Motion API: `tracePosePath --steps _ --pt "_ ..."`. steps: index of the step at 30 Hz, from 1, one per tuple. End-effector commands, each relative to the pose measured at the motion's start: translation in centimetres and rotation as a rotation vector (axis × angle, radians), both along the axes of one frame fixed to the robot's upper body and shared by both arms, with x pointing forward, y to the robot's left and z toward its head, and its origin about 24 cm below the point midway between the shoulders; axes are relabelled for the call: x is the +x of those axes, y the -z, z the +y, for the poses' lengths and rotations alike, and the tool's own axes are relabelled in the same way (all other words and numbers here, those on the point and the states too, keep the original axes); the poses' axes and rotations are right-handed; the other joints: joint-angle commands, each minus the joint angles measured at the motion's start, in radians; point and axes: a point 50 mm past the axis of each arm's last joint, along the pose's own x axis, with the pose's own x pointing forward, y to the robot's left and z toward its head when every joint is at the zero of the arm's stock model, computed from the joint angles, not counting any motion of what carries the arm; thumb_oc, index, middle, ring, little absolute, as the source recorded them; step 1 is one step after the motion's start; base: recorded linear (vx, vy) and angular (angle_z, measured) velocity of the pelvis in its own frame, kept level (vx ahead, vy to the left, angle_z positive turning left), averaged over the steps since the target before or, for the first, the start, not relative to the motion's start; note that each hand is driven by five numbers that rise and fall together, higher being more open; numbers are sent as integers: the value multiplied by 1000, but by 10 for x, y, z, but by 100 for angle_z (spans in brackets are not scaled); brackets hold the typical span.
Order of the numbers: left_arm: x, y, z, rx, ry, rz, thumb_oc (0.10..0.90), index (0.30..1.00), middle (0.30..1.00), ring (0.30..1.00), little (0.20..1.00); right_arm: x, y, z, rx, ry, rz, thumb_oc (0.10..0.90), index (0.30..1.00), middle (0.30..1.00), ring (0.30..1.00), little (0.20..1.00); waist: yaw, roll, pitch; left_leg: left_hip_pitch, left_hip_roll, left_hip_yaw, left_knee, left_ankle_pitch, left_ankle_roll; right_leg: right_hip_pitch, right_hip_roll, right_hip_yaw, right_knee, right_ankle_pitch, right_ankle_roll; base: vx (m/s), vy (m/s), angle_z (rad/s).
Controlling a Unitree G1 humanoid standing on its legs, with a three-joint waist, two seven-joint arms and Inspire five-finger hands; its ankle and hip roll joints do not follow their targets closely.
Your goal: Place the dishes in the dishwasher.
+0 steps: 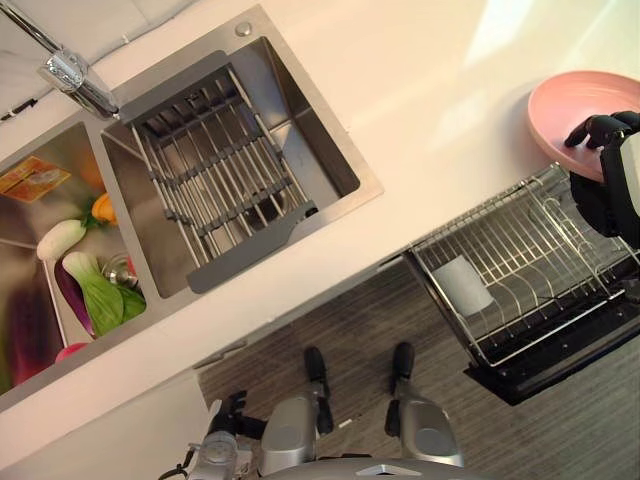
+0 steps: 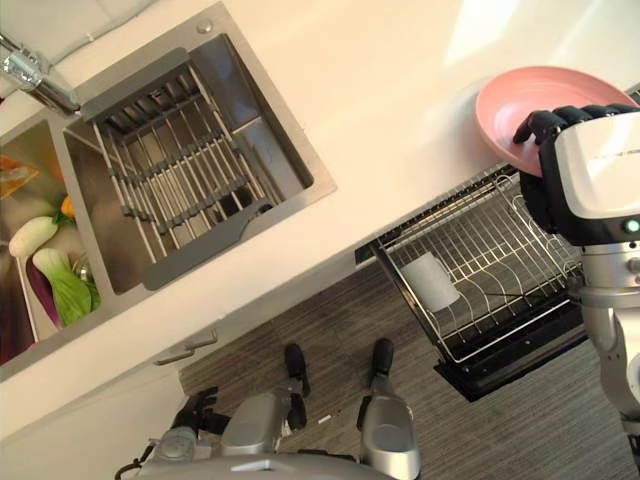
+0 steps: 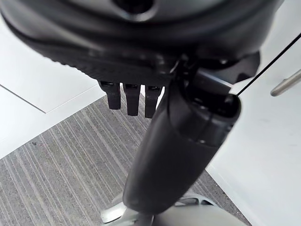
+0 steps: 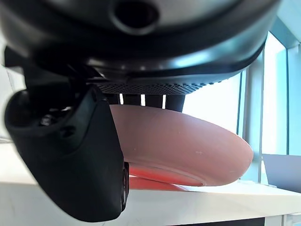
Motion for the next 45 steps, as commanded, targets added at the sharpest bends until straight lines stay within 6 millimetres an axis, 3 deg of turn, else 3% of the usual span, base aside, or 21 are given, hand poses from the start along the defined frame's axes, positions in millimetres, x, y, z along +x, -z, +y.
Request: tracePosePath --steps 1,5,10,19,24,27,34,38,45 --pt "-1 2 2 33 24 30 800 900 900 900 900 -12 -14 2 -62 10 -63 400 300 300 300 300 7 -8 -54 -39 55 -26 31 46 -55 -1 -63 7 109 -77 86 73 -3 0" --pt "-13 6 6 52 26 78 800 900 900 900 900 -26 -35 5 -76 10 -242 400 300 300 300 300 -6 -20 -103 -5 55 -17 17 34 -55 35 -57 14 80 -78 89 84 -7 0" --pt "-14 7 4 45 31 83 800 900 900 900 900 -38 -43 -7 -65 84 -326 400 300 300 300 300 -25 -41 -140 35 55 -1 3 21 -53 67 -48 26 54 -76 93 86 -6 -5" --pt "-6 4 3 31 22 52 800 900 900 900 900 -46 -14 -17 64 135 -230 400 300 300 300 300 -59 -67 -158 77 54 36 -17 10 -47 75 -42 60 45 -71 97 29 7 -15" --pt "-4 3 6 37 22 52 800 900 900 900 900 -33 9 -23 144 137 -102 400 300 300 300 300 -69 -70 -124 60 55 59 -5 8 -44 23 -44 88 69 -58 99 -67 30 -23" --pt "-5 4 7 38 10 55 800 900 900 900 900 -30 12 -22 138 128 -74 400 300 300 300 300 -68 -69 -115 55 55 65 -2 9 -45 13 -45 93 73 -54 99 -39 22 -16" --pt "3 0 12 51 10 36 800 900 900 900 900 -9 20 -18 80 84 80 400 300 300 300 300 -54 -51 -59 -3 46 44 5 23 -47 -47 -57 91 90 -42 98 -49 12 2" --pt "4 -1 16 50 -32 20 800 900 900 900 900 2 37 -17 29 83 228 400 300 300 300 300 -28 -44 -50 -18 41 34 -1 33 -49 -49 -66 81 84 -37 99 4 -9 7" --pt "13 -4 13 43 -4 -21 800 900 900 900 900 19 58 -39 -85 196 398 400 300 300 300 300 -10 -18 -30 -39 34 14 4 41 -54 -57 -82 59 96 -40 97 -19 -1 14"
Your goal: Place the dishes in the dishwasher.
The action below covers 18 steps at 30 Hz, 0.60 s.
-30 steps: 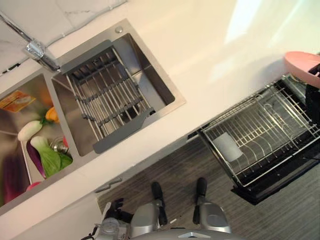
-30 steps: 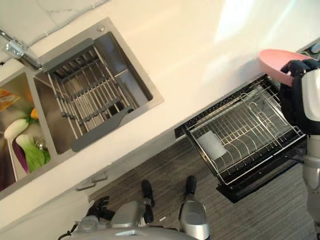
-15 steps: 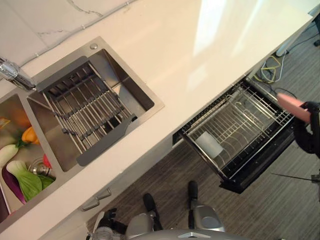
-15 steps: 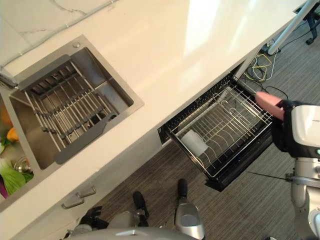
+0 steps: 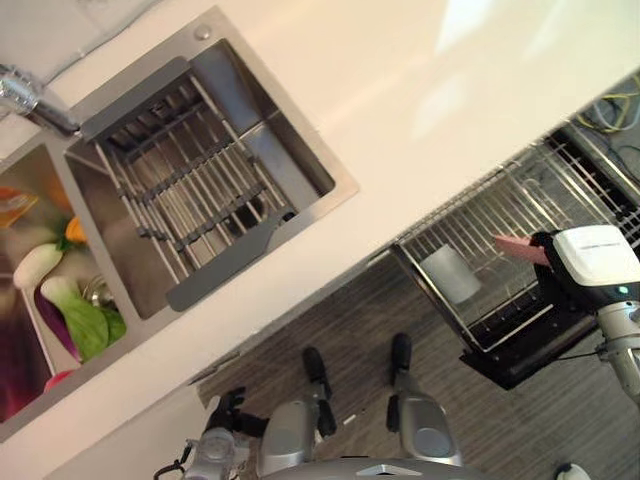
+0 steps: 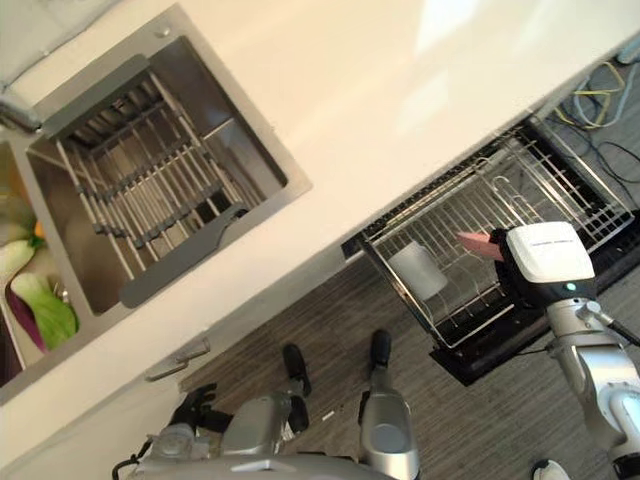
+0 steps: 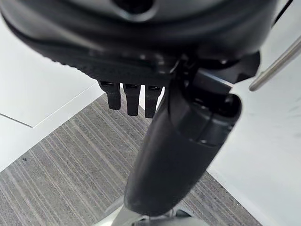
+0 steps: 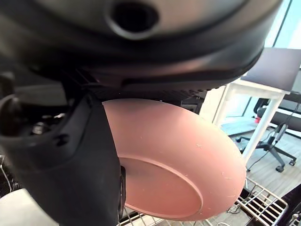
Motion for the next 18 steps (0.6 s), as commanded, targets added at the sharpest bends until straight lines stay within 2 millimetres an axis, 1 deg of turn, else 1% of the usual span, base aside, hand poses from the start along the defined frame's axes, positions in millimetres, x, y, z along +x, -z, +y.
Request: tracePosePath --steps 1,3,4,6,8,11,12,15,18 --pt "4 0 7 21 -30 0 800 900 900 900 900 20 -53 -5 -159 -21 -189 400 300 300 300 300 -1 -9 -10 -20 44 -42 46 26 -67 15 -80 -7 100 -68 94 -25 8 10" --pt "5 -1 6 15 -28 -8 800 900 900 900 900 21 -50 -10 -186 -2 -169 400 300 300 300 300 1 0 -6 -24 41 -45 46 28 -68 10 -86 -9 104 -68 94 -11 6 6" --pt "4 -1 6 14 -29 -8 800 900 900 900 900 21 -50 -10 -187 -2 -169 400 300 300 300 300 0 0 -7 -25 41 -45 46 28 -68 10 -86 -9 104 -68 94 -6 3 5" --pt "5 -1 3 6 -24 -17 800 900 900 900 900 22 -47 -19 -209 40 -152 400 300 300 300 300 2 14 -5 -28 37 -46 45 30 -69 7 -92 -12 108 -68 96 -10 20 8" --pt "2 1 -1 -4 -6 -2 800 900 900 900 900 24 -52 -28 -228 85 -172 400 300 300 300 300 1 33 -5 -27 32 -45 43 31 -68 4 -98 -12 112 -68 96 -10 40 9" --pt "1 2 -5 -11 6 4 800 900 900 900 900 27 -58 -32 -233 116 -207 400 300 300 300 300 1 50 -6 -26 30 -46 43 31 -68 1 -103 -11 115 -68 97 -4 8 2" --pt "1 2 -5 -12 6 4 800 900 900 900 900 28 -58 -32 -233 115 -207 400 300 300 300 300 1 50 -6 -26 30 -46 43 31 -68 1 -103 -11 115 -68 97 0 0 0" --pt "2 3 -10 -15 28 6 800 900 900 900 900 32 -67 -33 -222 134 -281 400 300 300 300 300 1 65 -10 -23 28 -47 42 31 -68 2 -104 -9 114 -69 98 0 0 0" --pt "3 2 -11 -13 39 2 800 900 900 900 900 33 -69 -31 -208 133 -320 400 300 300 300 300 2 70 -13 -21 28 -49 42 31 -67 6 -103 -11 113 -71 96 0 0 0"
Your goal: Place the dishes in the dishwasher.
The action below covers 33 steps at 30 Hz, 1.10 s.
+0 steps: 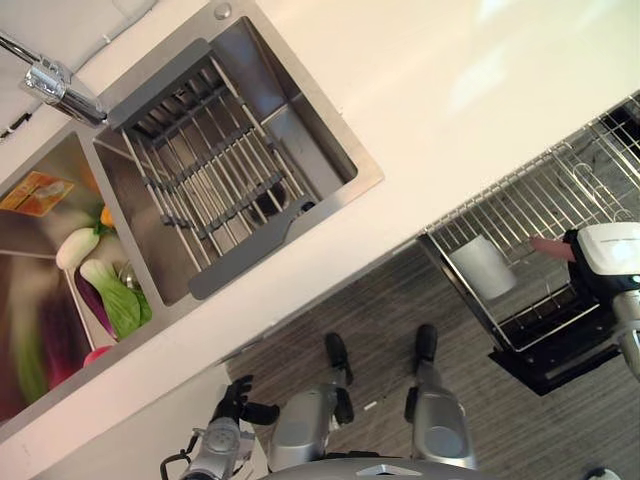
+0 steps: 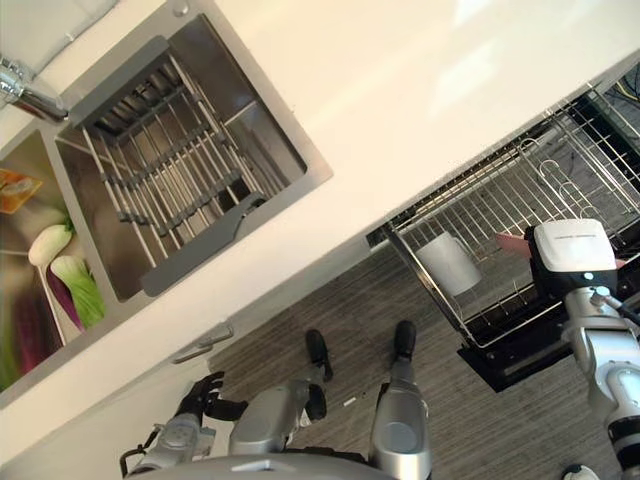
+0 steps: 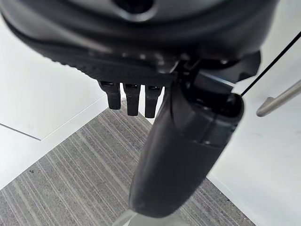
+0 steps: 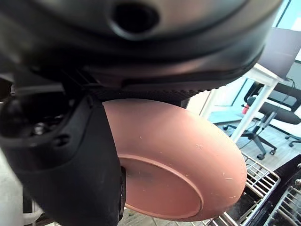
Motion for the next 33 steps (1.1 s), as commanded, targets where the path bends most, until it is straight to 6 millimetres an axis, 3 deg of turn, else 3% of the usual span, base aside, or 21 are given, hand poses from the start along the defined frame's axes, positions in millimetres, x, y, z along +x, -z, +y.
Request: tracePosePath --steps 1,2,3,4,5,16,21,23,29,30,33 --pt "-3 4 0 14 -9 32 800 900 900 900 900 13 -63 2 -122 -53 -281 400 300 300 300 300 1 -22 -65 -23 55 -31 45 22 -78 -4 -73 8 110 -73 83 0 0 0" --pt "-2 3 -1 12 -8 27 800 900 900 900 900 13 -61 4 -116 -58 -283 400 300 300 300 300 2 -24 -68 -22 57 -33 45 22 -78 -1 -71 6 110 -75 82 -7 -42 3" --pt "-1 3 0 12 -11 22 800 900 900 900 900 11 -57 6 -101 -66 -276 695 742 742 742 742 3 -28 -71 -19 59 -36 46 21 -78 5 -70 4 108 -76 82 -4 -29 4" --pt "-1 3 0 12 -10 23 800 900 900 900 900 11 -57 6 -101 -65 -276 695 742 742 742 742 3 -28 -71 -18 59 -36 46 21 -78 5 -70 3 107 -76 81 -9 -36 4" --pt "0 2 0 13 -9 22 800 900 900 900 900 11 -56 8 -83 -73 -277 800 900 900 900 900 4 -32 -74 -17 61 -38 47 21 -78 9 -68 1 106 -77 81 -4 -31 3" --pt "-1 2 3 57 65 44 800 900 900 900 900 -1 -56 15 63 -109 -384 800 900 900 900 900 7 -67 -91 0 79 -52 58 14 -78 39 -48 -10 104 -89 76 -2 -20 4" --pt "-2 3 7 81 64 61 800 900 900 900 900 -6 -75 31 174 -189 -555 800 900 900 900 900 3 -93 -105 17 92 -51 71 6 -78 58 -32 -4 99 -97 69 -2 -9 -1" --pt "-2 3 7 85 62 61 800 900 900 900 900 -8 -74 31 235 -180 -592 800 900 900 900 900 2 -97 -107 20 93 -49 71 5 -78 61 -28 -3 98 -97 69 1 -13 -5" --pt "-3 3 13 120 31 77 800 900 900 900 900 -28 -66 11 357 -23 -751 800 900 900 900 900 -6 -110 -118 28 94 -49 64 5 -76 65 -18 3 93 -100 65 4 -7 -4" --pt "-2 2 14 129 20 69 800 900 900 900 900 -42 -54 -8 406 107 -808 800 900 900 900 900 -15 -111 -120 29 95 -50 60 6 -76 65 -16 4 92 -99 65 0 0 0" --pt "-1 1 14 133 12 61 800 900 900 900 900 -55 -40 -25 465 243 -857 800 900 900 900 900 -19 -110 -118 29 94 -52 59 6 -75 61 -17 4 96 -99 64 0 0 0"
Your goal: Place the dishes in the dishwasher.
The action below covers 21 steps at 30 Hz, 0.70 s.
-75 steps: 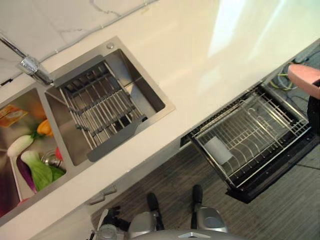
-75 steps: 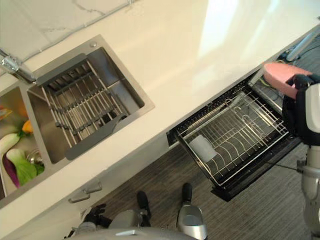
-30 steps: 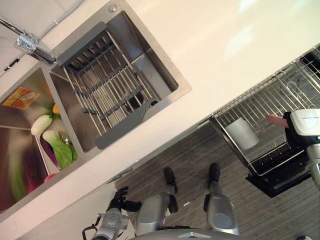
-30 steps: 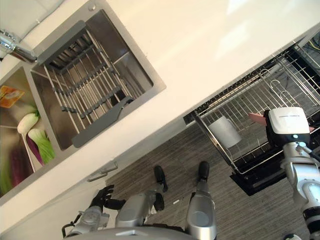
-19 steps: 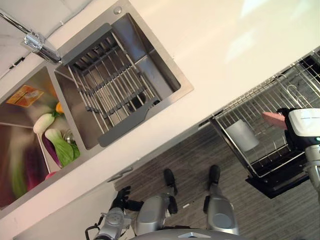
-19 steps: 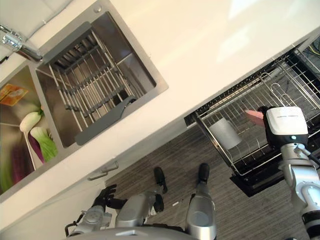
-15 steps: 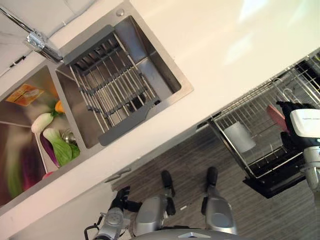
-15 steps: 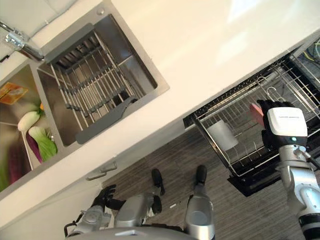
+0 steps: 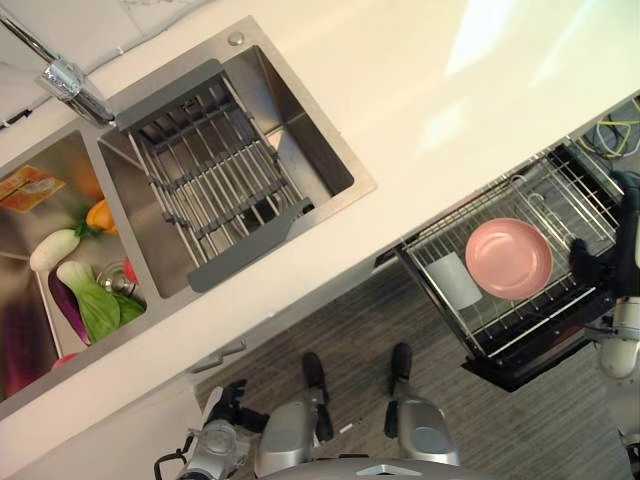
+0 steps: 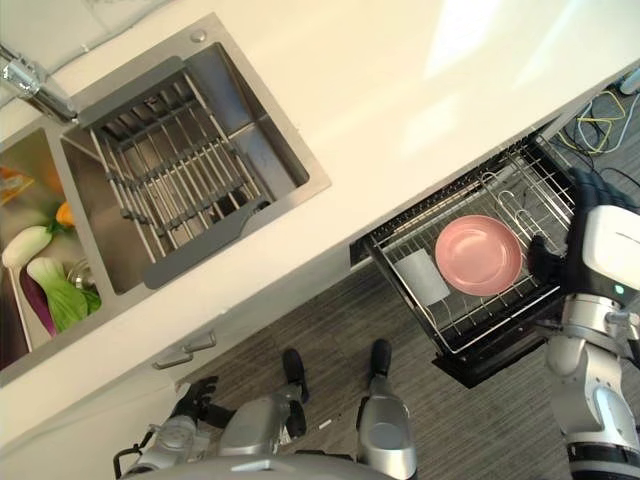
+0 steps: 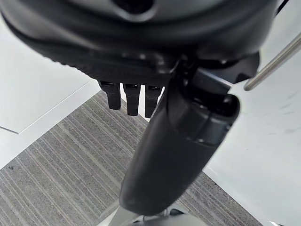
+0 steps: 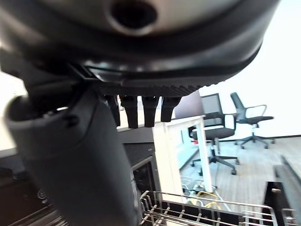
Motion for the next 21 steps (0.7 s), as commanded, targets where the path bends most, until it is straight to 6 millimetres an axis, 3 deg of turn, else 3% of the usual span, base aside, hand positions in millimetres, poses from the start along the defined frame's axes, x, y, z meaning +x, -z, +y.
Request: tracePosePath --steps 1,4,11,12,13,19,21 --pt "2 1 4 51 -22 15 800 900 900 900 900 -31 -28 -45 25 263 -231 800 900 900 900 900 -8 4 -73 -27 83 -44 57 4 -78 0 -30 7 99 -100 66 0 0 0" --pt "4 0 4 43 -55 14 800 900 900 900 900 -48 -4 -57 194 407 -285 800 900 900 900 900 -19 15 -61 -44 77 -48 59 5 -74 -33 -34 16 118 -98 64 -47 21 -1" --pt "2 3 -2 26 -59 28 800 900 900 900 900 -73 25 -68 306 561 -255 800 900 900 900 900 -35 52 -28 -73 68 -45 60 12 -73 -88 -45 31 155 -100 61 -50 41 -6" --pt "2 3 -3 24 -63 32 800 900 900 900 900 -74 27 -69 309 574 -250 491 436 436 436 436 -37 55 -25 -74 66 -43 59 13 -73 -92 -46 33 158 -100 62 0 0 0" --pt "2 3 -4 22 -66 29 800 900 900 900 900 -75 32 -68 318 574 -230 400 300 300 300 300 -37 58 -21 -75 66 -43 59 13 -73 -95 -47 34 160 -101 62 -20 8 -5" --pt "5 3 -7 3 -81 16 800 900 900 900 900 -56 40 -58 367 488 -178 400 300 300 300 300 -38 71 6 -89 62 -42 70 16 -72 -116 -56 37 184 -103 63 -37 3 -3" --pt "11 1 -12 -8 -51 -3 800 900 900 900 900 -25 35 -45 362 363 -144 400 300 300 300 300 -29 83 22 -95 59 -43 80 16 -70 -124 -62 37 200 -104 64 -47 -4 -2"
